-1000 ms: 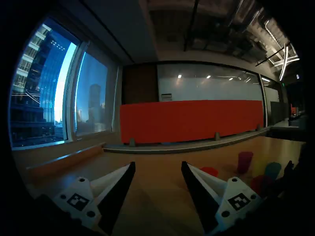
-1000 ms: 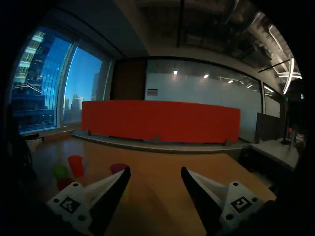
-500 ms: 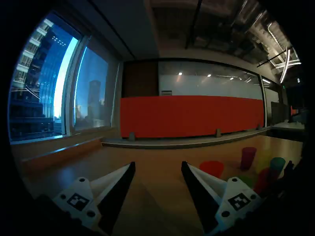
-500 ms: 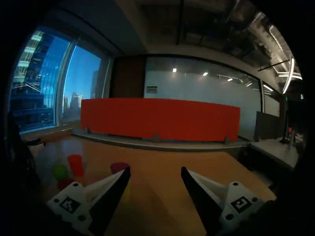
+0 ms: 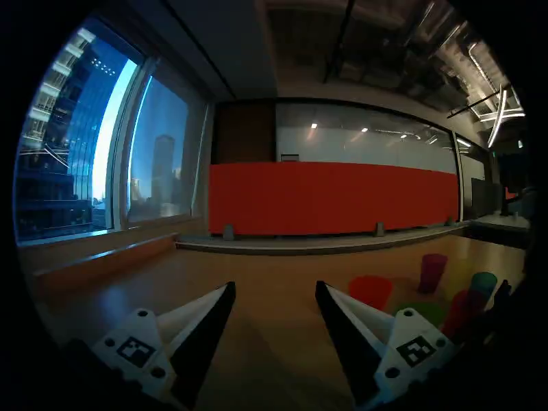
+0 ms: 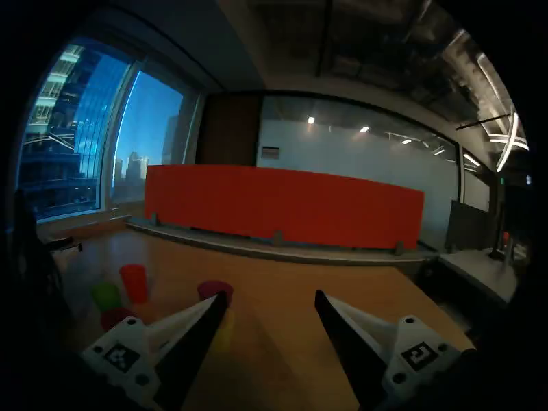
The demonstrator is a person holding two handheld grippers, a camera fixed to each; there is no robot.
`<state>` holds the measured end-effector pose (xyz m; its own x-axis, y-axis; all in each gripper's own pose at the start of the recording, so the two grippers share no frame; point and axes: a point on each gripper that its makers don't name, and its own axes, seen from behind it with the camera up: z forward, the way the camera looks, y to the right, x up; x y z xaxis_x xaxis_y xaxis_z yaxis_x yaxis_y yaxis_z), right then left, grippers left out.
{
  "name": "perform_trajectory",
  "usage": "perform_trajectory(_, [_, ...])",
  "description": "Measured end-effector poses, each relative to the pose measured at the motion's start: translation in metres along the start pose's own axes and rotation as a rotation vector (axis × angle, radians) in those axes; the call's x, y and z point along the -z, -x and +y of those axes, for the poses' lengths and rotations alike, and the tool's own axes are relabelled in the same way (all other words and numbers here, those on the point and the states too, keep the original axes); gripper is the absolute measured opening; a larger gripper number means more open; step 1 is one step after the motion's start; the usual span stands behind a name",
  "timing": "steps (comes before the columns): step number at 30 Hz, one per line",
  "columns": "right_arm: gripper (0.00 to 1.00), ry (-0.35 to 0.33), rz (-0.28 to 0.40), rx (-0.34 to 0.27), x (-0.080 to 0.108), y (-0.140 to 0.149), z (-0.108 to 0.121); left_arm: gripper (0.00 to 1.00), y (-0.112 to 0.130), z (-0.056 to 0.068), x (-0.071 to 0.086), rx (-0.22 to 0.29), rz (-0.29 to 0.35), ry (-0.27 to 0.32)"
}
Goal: Pour water
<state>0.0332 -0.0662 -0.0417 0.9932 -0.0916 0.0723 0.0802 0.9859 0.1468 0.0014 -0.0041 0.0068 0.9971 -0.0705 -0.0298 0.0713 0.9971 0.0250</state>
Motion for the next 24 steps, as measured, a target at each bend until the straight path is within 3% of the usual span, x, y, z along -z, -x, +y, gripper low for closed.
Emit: perform_trajectory(24, [0.99, 0.012, 0.018, -0.017, 0.006, 0.0, 0.01, 0.86, 0.0, 0.006, 0.0, -0.004, -0.008, 0.016])
